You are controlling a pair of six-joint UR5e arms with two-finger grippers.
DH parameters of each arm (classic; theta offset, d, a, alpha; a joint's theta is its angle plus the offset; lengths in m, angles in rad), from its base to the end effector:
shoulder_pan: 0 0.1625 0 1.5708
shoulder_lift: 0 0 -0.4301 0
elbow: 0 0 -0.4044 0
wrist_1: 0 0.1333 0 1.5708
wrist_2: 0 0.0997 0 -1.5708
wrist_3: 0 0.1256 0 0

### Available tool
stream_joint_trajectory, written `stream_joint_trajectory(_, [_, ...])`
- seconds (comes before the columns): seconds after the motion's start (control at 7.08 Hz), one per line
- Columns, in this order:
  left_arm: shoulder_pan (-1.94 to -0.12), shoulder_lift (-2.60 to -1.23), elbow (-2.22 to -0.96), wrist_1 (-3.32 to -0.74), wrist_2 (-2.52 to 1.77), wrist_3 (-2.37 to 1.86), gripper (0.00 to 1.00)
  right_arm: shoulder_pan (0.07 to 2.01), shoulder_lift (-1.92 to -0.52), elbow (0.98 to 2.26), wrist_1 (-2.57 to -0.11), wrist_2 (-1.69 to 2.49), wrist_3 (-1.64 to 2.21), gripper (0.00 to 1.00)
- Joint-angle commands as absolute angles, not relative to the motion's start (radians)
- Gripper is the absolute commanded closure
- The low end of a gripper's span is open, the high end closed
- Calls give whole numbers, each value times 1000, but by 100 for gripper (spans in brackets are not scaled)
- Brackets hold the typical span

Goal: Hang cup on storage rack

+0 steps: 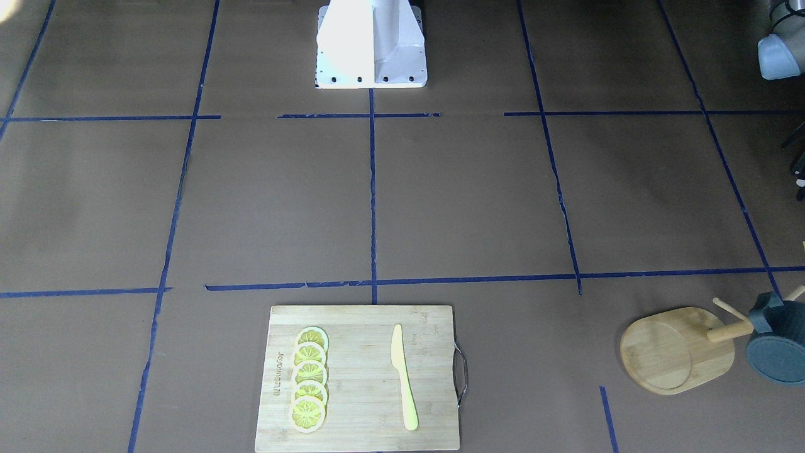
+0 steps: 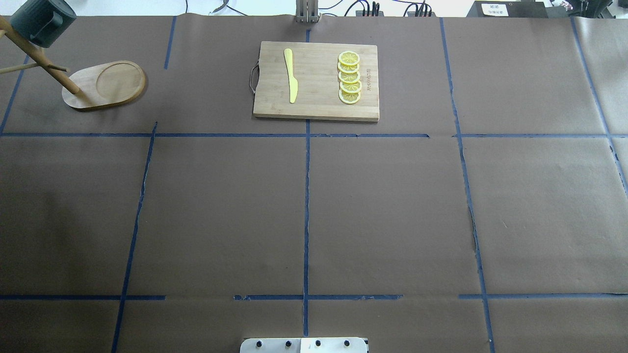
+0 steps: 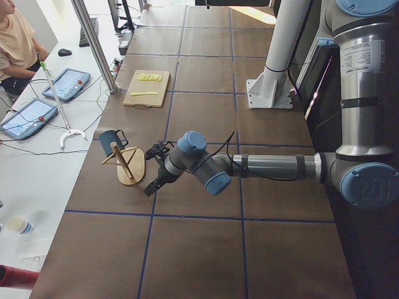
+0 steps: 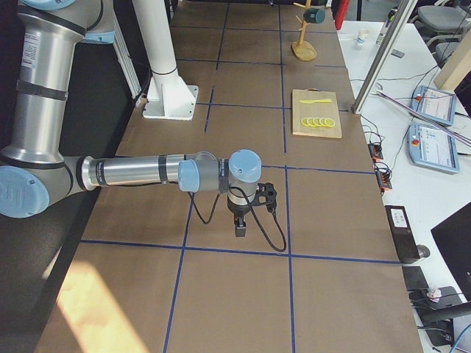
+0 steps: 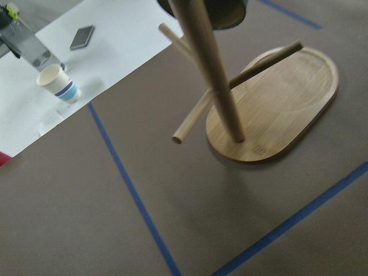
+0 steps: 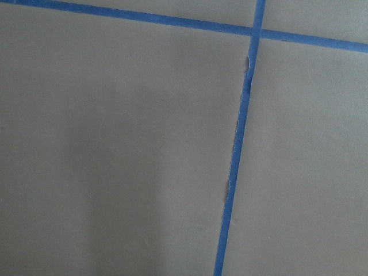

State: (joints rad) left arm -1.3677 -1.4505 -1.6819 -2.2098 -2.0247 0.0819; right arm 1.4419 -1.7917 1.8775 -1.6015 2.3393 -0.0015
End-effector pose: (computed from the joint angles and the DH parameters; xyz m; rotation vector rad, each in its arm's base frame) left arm 0.0242 -0.5053 0.6257 0.5951 0.4786 0.4140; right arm -0.0075 -0.4157 0.6322 0.0033 -0.7708 -0.1451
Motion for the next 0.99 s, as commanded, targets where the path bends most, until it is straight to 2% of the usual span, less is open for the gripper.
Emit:
stream_joint_trajectory(0.0, [-1434,-1460,-1730,-1701,-2131,152,0,1442,-1793,1873,-1601,2339,-3,0])
stream_joint_trajectory(0.28, [-1511,-1432,-1711,-1544,-2397,147,0,1442,-1796,1873,-1601,2339,-6,0])
stream_joint_trajectory(0.85, [-1566,-1417,-1709,-1485,-2399,133,0,1442,-1795,1875,-1601,2339,-8,0])
